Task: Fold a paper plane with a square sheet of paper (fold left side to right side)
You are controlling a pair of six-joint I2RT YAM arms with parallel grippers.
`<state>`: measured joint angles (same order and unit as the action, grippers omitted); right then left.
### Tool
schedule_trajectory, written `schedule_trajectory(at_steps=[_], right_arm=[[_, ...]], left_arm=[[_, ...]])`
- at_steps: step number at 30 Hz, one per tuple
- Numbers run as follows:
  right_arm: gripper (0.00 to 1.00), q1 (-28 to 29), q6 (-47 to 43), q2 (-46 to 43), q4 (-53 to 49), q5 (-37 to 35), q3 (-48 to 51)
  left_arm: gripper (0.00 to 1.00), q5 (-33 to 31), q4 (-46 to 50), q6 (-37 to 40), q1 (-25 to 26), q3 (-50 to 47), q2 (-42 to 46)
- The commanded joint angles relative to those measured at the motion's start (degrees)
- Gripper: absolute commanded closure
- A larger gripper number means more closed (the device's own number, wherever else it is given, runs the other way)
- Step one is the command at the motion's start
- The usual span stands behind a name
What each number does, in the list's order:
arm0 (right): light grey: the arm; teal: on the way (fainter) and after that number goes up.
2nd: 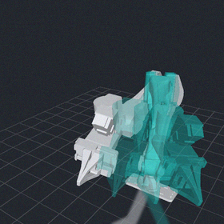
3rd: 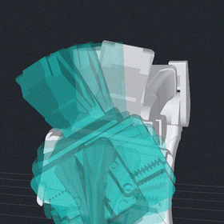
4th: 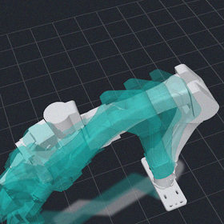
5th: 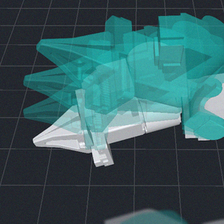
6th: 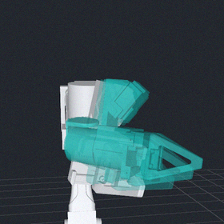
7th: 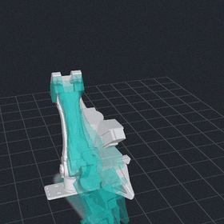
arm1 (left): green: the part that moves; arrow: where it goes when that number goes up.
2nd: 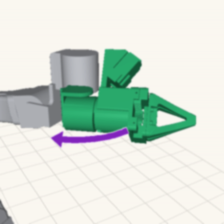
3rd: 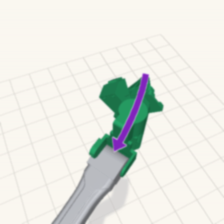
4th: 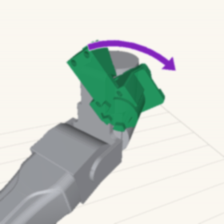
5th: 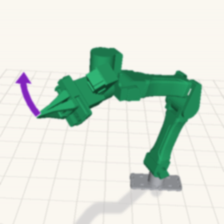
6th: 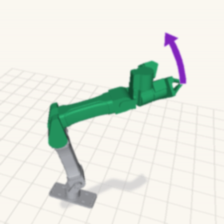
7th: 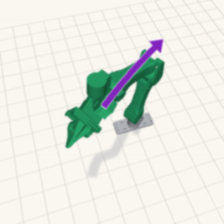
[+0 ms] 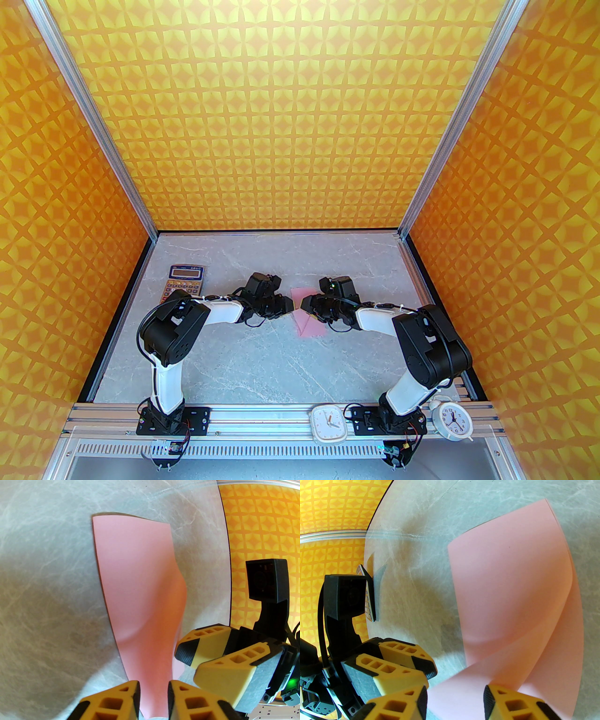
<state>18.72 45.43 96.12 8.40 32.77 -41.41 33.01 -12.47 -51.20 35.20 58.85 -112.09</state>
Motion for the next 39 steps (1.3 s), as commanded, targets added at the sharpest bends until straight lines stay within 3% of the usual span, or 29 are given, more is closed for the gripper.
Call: schedule_trajectory(at_steps=[1,22,28,39], right_arm=[[0.55,-0.2,0.3,0.4,-0.4,-1.3,-0.9],[0.55,-0.2,0.4,0.1,-0.1,-1.4,-0.4],[0.55,-0.2,0.6,0.1,0.1,-1.5,-0.2],[0.55,-0.2,0.5,0.9,0.3,-1.0,-0.5]], left_arm=[[0.74,0.0,-1.8,-0.7,0.3,-1.5,3.2],[0.69,-0.3,1.0,-0.4,1.3,-2.4,2.6],[0.65,-3.9,2.3,-0.7,1.6,-3.9,5.4],[0.67,-9.4,-5.5,-4.9,4.5,-7.7,7.1]])
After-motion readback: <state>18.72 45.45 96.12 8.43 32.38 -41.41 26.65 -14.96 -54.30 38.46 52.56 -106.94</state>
